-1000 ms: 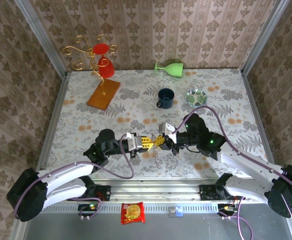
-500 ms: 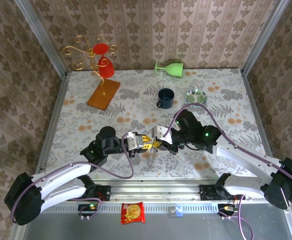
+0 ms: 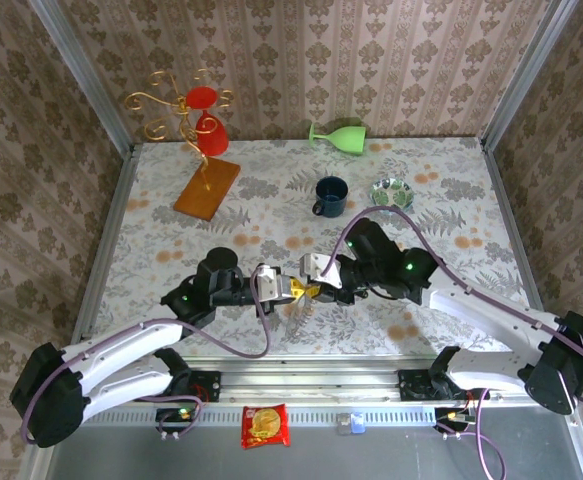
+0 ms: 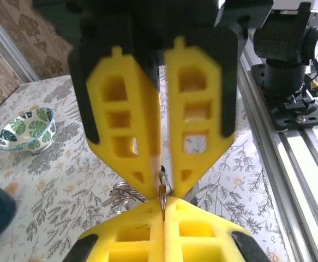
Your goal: Put the keys on the keyring
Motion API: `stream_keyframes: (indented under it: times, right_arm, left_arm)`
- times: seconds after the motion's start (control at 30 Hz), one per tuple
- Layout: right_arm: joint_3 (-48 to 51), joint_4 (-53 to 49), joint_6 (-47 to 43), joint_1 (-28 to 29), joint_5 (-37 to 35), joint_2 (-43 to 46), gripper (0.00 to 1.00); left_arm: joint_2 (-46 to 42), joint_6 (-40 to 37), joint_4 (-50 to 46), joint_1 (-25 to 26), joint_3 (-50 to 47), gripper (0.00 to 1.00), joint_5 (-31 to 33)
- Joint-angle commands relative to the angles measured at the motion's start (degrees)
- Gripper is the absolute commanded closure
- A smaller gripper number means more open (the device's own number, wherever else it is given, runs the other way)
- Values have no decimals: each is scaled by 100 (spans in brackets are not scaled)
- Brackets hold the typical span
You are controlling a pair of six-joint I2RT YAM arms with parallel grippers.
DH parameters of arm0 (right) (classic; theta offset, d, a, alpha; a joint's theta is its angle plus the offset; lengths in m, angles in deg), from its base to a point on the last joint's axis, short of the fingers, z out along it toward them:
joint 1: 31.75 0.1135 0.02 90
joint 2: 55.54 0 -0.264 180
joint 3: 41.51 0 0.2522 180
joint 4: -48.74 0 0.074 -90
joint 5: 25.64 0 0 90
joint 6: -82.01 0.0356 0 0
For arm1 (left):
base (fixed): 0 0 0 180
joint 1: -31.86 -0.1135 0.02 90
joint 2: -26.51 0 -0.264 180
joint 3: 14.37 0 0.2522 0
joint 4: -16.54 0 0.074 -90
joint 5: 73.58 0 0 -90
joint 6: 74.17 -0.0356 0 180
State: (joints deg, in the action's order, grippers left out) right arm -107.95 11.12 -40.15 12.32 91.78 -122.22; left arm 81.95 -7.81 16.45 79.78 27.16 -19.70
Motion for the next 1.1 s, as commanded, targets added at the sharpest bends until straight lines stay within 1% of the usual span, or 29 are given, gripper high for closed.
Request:
stream_keyframes:
  times: [0.0,0.07,0.1,0.2,0.43,0.6,0.8,0.87,0.97,1.07]
  right_arm:
    - [427,672,518,-232,410,400,75]
    - [669,926,729,-345,500,500,73]
    - [751,985,784,-356,509,531,73]
    - [898,1147,951,-356,545,559,72]
    - [971,1364,1077,-358,631,472,73]
    - [935,1334,1045,-356,676,419,78]
    - [893,1129,967,-360,658,422,98]
    - [908,1053,916,-356,558,451,100]
    - [922,1010,869,-367,424,425,100]
    - [884,1124,933,-365,510,287,100]
  left_arm:
    - [-93,106,628,-19,-146,100,-36]
    - [-95,245,974,-15,-258,100,-36]
    - [-86,309,1111,-14,-303,100,-208]
    - [-73,434,1361,-12,-401,100,-247]
    - [-91,540,1483,-20,-465,100,-299]
    - [-102,571,1544,-19,-490,100,-291]
    - [-142,573,1560,-20,-519,100,-280]
    - [-176,571,1568,-20,-527,100,-264]
    - [-180,597,1605,-20,-529,100,-294]
    - [-113,645,1640,-4,-481,100,-403]
